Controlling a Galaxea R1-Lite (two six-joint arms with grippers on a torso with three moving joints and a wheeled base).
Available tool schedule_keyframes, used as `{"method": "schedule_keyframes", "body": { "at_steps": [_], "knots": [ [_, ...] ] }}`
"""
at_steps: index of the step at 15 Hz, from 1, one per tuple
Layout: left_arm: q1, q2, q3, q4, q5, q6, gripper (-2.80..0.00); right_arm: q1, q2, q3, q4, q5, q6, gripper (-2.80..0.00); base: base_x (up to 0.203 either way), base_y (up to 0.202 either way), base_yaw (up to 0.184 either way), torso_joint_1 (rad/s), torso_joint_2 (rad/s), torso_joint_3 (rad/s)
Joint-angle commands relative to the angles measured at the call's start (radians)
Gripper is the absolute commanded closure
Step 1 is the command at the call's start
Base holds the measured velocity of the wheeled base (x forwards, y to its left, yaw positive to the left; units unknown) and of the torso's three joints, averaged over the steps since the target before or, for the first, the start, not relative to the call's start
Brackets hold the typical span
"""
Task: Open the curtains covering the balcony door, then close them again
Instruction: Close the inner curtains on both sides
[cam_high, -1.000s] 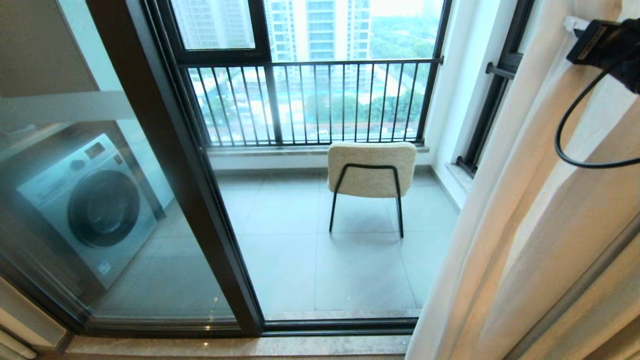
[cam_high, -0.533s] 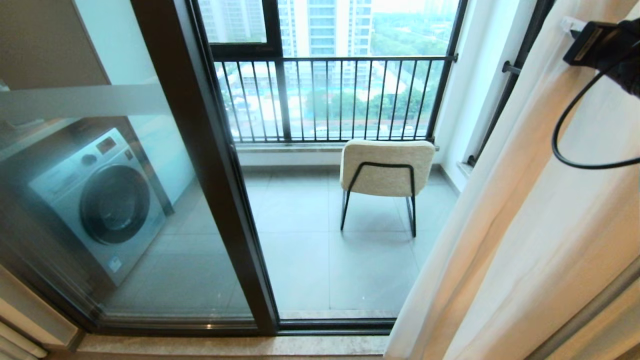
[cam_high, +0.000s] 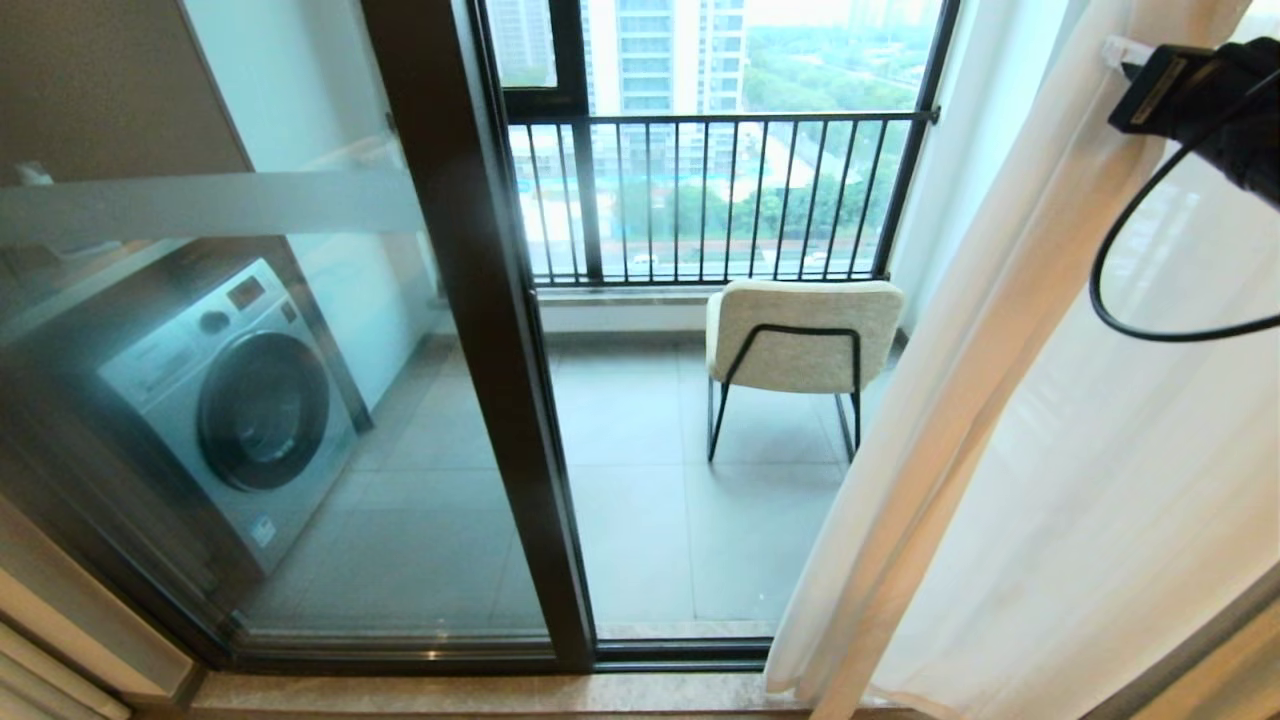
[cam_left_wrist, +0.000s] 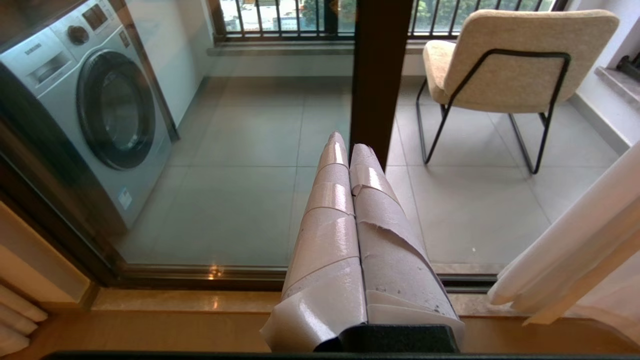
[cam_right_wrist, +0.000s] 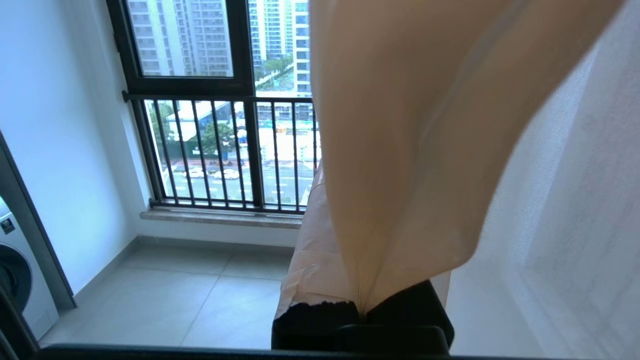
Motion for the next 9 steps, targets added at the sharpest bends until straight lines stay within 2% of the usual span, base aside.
{"method": "schedule_keyframes", "body": {
  "at_steps": [1, 9],
  "knots": [
    [0.001, 0.0, 0.0, 0.0, 0.0, -0.001, 0.0, 0.001, 0.002, 0.0, -0.005, 0.001, 0.001, 0.0, 0.0, 0.185, 0.0, -0.001, 0.0, -0.002],
    [0.001, 0.0, 0.0, 0.001, 0.0, -0.001, 0.0, 0.002, 0.002, 0.0, -0.005, 0.001, 0.001, 0.0, 0.0, 0.185, 0.002, 0.001, 0.0, 0.003]
  ]
}}
